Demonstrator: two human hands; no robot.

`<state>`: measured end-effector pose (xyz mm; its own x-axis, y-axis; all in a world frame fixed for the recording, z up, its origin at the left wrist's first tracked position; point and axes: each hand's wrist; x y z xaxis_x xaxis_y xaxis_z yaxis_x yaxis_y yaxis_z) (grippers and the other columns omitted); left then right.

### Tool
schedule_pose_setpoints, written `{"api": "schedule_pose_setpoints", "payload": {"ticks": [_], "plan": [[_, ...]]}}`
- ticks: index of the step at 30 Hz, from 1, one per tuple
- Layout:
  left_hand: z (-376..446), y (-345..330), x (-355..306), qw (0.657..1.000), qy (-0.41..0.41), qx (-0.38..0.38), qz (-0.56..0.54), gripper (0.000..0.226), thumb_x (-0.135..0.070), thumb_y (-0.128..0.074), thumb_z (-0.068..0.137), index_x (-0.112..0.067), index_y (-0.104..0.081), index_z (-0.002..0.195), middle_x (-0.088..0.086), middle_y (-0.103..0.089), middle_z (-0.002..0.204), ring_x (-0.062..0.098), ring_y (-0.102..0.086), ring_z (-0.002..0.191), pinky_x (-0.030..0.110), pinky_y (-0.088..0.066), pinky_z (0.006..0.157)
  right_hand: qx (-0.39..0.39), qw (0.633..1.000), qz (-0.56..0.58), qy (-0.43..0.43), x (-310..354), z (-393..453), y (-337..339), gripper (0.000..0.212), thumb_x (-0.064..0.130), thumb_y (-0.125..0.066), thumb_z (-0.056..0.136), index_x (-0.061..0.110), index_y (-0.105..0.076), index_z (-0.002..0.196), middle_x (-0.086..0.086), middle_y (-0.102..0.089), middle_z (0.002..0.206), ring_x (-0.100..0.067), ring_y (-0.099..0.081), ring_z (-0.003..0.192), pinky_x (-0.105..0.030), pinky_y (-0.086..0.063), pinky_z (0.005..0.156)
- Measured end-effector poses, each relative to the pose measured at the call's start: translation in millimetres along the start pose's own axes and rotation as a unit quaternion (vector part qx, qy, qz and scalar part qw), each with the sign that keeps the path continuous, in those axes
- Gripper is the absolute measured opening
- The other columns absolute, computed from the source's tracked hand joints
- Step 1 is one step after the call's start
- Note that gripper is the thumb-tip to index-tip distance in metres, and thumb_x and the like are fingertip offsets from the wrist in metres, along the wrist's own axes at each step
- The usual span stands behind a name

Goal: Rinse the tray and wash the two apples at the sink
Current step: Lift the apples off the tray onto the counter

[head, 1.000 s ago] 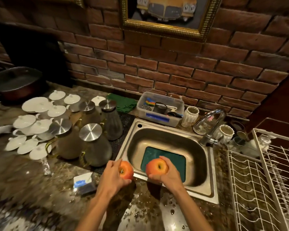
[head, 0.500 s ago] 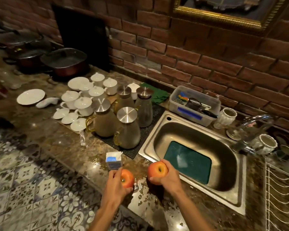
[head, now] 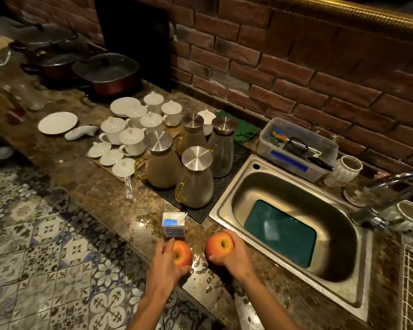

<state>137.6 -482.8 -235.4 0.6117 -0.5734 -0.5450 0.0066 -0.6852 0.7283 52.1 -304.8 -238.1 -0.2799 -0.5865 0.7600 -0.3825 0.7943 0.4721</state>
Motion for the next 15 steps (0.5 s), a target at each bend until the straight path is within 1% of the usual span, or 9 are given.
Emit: {"api": "schedule_pose_setpoints", "payload": {"ticks": [4, 7, 10, 11, 13, 15], "plan": [[2.5, -0.9, 5.8, 1.000, 0.004, 0.000, -0.006, 0.103, -0.044, -0.084, 0.070, -0.024, -0.029, 0.154, -0.001, -0.030, 0.157, 0.023, -0.044, 0.137, 0.047, -0.040, 0.113, -0.001, 1.000, 0.002, 0.010, -3.1, -5.3, -1.6, 0.090, 0.024, -0.095, 0.056, 0.035, -0.052, 0.134, 0.004, -0.053, 0.134, -0.020, -0.050, 0.124, -0.042, -0.047, 0.104], [3.9, 0.2, 8.5, 1.000, 0.000, 0.000, -0.007, 0.103, -0.046, -0.084, 0.070, -0.026, -0.028, 0.154, -0.003, -0.031, 0.156, 0.022, -0.045, 0.137, 0.046, -0.042, 0.112, -0.003, 0.999, -0.009, 0.031, -4.0, -11.7, -2.9, 0.088, 0.025, -0.092, 0.060, 0.036, -0.049, 0.137, 0.007, -0.048, 0.139, -0.018, -0.047, 0.127, -0.043, -0.046, 0.106], [2.2, -0.4, 8.5, 1.000, -0.006, -0.001, -0.024, 0.105, -0.046, -0.085, 0.069, -0.028, -0.027, 0.155, -0.005, -0.032, 0.155, 0.020, -0.046, 0.136, 0.045, -0.042, 0.112, 0.007, 0.999, -0.019, 0.047, -5.0, -15.7, -4.4, 0.085, 0.023, -0.089, 0.066, 0.041, -0.046, 0.137, 0.007, -0.041, 0.144, -0.015, -0.046, 0.123, -0.030, -0.047, 0.095], [1.5, -0.6, 8.2, 1.000, -0.006, 0.000, -0.030, 0.105, -0.045, -0.084, 0.070, -0.028, -0.026, 0.155, -0.005, -0.031, 0.155, 0.020, -0.045, 0.136, 0.045, -0.041, 0.112, 0.013, 0.999, -0.021, 0.047, -4.3, -15.6, -4.0, 0.084, 0.023, -0.089, 0.067, 0.041, -0.045, 0.137, 0.005, -0.040, 0.145, -0.016, -0.046, 0.123, -0.029, -0.047, 0.093], [0.4, -1.6, 8.5, 0.999, -0.010, 0.007, -0.049, 0.107, -0.045, -0.084, 0.070, -0.025, -0.024, 0.156, -0.002, -0.029, 0.156, 0.021, -0.041, 0.139, 0.046, -0.039, 0.114, 0.023, 0.998, -0.028, 0.042, -3.1, -14.3, -2.4, 0.084, 0.026, -0.088, 0.067, 0.042, -0.044, 0.137, 0.002, -0.038, 0.146, -0.022, -0.046, 0.126, -0.031, -0.049, 0.092], [-1.1, -0.7, 9.9, 0.997, -0.017, 0.014, -0.071, 0.109, -0.046, -0.083, 0.071, -0.020, -0.021, 0.157, 0.002, -0.026, 0.158, 0.023, -0.037, 0.142, 0.045, -0.036, 0.117, 0.032, 0.998, -0.030, 0.036, -1.5, -13.0, 0.5, 0.085, 0.030, -0.088, 0.067, 0.041, -0.043, 0.139, 0.001, -0.037, 0.147, -0.027, -0.047, 0.128, -0.039, -0.054, 0.095]]}}
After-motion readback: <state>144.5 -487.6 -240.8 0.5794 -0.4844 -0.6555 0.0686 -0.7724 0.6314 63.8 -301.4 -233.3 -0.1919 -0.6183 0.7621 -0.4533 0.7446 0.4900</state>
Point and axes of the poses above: each hand's wrist, its own z-axis towards the middle knuckle, its own y-axis out of the back of the hand, x = y × z
